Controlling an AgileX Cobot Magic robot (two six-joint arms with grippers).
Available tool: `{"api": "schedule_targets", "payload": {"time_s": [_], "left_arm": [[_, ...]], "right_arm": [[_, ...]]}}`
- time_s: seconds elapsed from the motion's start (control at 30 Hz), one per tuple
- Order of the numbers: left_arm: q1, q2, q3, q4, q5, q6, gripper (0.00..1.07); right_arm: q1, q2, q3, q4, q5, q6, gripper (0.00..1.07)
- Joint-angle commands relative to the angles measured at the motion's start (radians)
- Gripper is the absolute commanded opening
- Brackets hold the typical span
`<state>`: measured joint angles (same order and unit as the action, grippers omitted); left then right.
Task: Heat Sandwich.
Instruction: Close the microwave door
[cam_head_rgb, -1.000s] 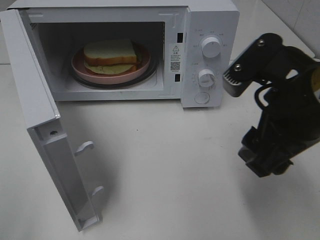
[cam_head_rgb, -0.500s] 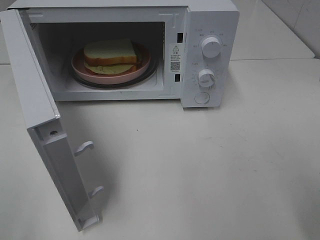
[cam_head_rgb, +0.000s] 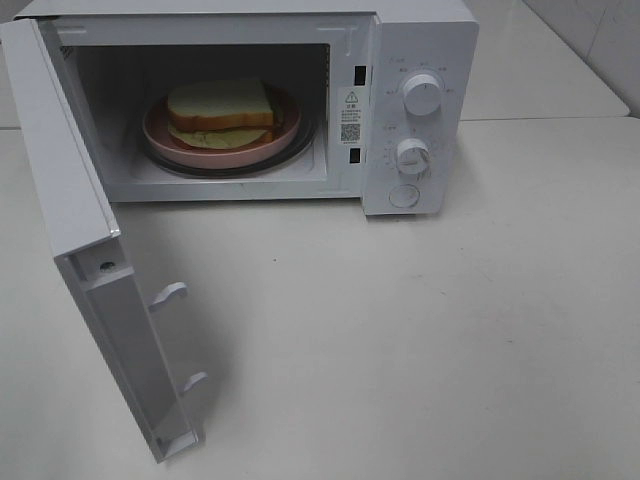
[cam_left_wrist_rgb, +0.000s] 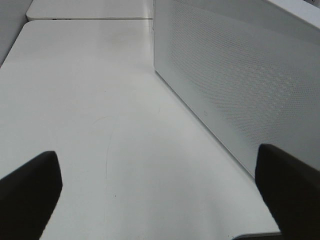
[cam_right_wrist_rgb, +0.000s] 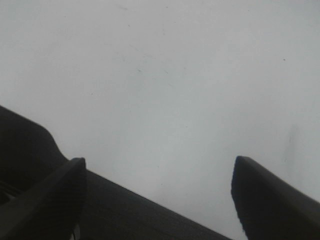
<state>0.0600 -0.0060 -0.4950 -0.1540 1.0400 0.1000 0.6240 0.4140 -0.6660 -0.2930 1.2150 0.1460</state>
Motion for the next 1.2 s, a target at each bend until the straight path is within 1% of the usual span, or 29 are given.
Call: {"api": "schedule_targets", "payload": {"time_s": [0.03, 0.1, 0.13, 0.2, 0.27, 0.3, 0.33, 0.37, 0.5, 0.53, 0.63, 0.7, 0.77, 0.9, 1.07, 1.2], "left_arm": [[-0.001, -0.024, 0.002, -0.002, -0.002, -0.006, 1.01], [-0.001, -0.024, 0.002, -0.002, -0.002, -0.006, 1.01], [-0.001, -0.024, 0.002, -0.002, -0.002, -0.006, 1.01], [-0.001, -0.024, 0.002, -0.002, -0.002, -0.006, 1.01], [-0.001, -0.024, 0.002, -0.002, -0.002, -0.006, 1.01], [-0.001, -0.024, 0.002, -0.002, -0.002, -0.006, 1.01], [-0.001, -0.024, 0.002, -0.002, -0.002, -0.006, 1.01], [-0.001, -0.024, 0.002, -0.002, -0.002, -0.006, 1.01], [-0.001, -0.024, 0.002, -0.002, -0.002, -0.006, 1.01], [-0.001, -0.024, 0.002, -0.002, -0.002, -0.006, 1.01], [-0.001, -0.024, 0.002, -0.002, -0.002, -0.006, 1.01], [-0.001, -0.024, 0.002, -0.002, -0.002, -0.006, 1.01], [-0.001, -0.024, 0.002, -0.002, -0.002, -0.006, 1.01], [-0.001, -0.024, 0.002, -0.002, -0.002, -0.006, 1.01], [-0.001, -0.024, 0.002, -0.002, -0.002, -0.006, 1.01], [-0.001, -0.021, 0.002, -0.002, -0.002, -0.006, 1.01]], "right_arm": [[-0.051, -0.063, 0.026, -0.008, 0.043, 0.009, 0.76], [-0.092, -0.111, 0.042, -0.008, 0.033, 0.008, 0.76], [-0.134, -0.149, 0.058, -0.006, 0.027, 0.009, 0.76], [-0.152, -0.168, 0.064, -0.006, 0.024, 0.009, 0.76], [-0.191, -0.198, 0.074, -0.003, 0.02, 0.009, 0.76], [-0.238, -0.226, 0.082, 0.003, 0.01, 0.009, 0.76], [-0.261, -0.237, 0.086, 0.01, -0.004, 0.009, 0.76], [-0.261, -0.237, 0.086, 0.01, -0.004, 0.009, 0.76], [-0.339, -0.287, 0.091, 0.096, -0.067, 0.002, 0.76], [-0.339, -0.287, 0.091, 0.096, -0.067, 0.002, 0.76], [-0.397, -0.323, 0.122, 0.112, -0.125, -0.015, 0.76], [-0.41, -0.331, 0.136, 0.117, -0.133, -0.015, 0.76], [-0.446, -0.36, 0.163, 0.134, -0.176, -0.021, 0.76], [-0.483, -0.393, 0.163, 0.139, -0.176, -0.026, 0.76], [-0.508, -0.446, 0.163, 0.144, -0.176, -0.033, 0.76], [-0.508, -0.445, 0.163, 0.149, -0.176, -0.041, 0.76]]}}
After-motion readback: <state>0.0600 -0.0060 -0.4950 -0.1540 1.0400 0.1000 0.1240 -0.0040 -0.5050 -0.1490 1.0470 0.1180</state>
